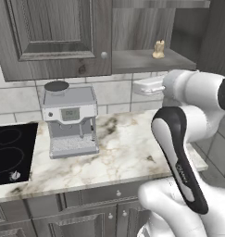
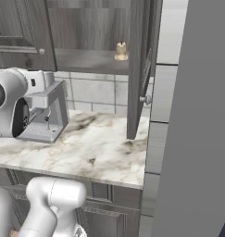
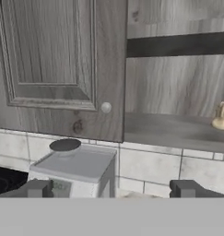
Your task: Get the candle and the beer from the cabinet and move them to the dining counter.
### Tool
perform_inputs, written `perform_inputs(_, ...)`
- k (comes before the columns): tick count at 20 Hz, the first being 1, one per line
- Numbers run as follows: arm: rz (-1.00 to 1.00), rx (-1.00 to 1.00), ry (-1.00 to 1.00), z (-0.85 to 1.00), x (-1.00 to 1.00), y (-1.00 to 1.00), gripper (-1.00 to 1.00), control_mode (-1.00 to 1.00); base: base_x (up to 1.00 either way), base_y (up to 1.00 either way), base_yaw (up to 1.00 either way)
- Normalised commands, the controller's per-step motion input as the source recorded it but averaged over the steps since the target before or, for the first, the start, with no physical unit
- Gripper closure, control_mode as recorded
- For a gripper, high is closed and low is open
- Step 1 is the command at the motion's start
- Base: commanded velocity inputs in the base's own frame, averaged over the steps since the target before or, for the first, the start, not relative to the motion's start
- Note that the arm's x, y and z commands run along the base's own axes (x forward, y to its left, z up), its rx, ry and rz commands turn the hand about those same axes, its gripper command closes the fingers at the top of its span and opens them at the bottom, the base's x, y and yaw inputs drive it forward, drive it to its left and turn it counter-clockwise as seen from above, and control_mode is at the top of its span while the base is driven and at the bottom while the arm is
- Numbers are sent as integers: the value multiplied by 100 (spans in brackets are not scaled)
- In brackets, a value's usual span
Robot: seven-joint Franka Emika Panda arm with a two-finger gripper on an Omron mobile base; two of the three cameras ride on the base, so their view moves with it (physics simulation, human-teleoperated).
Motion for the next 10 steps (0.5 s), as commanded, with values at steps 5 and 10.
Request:
perform_inputs(5, -18, 0, -1, 9, 6, 23, -100, -100, 0, 0, 0)
perform_inputs(10, -21, 0, 0, 11, 19, 11, -100, -100, 0, 0, 0)
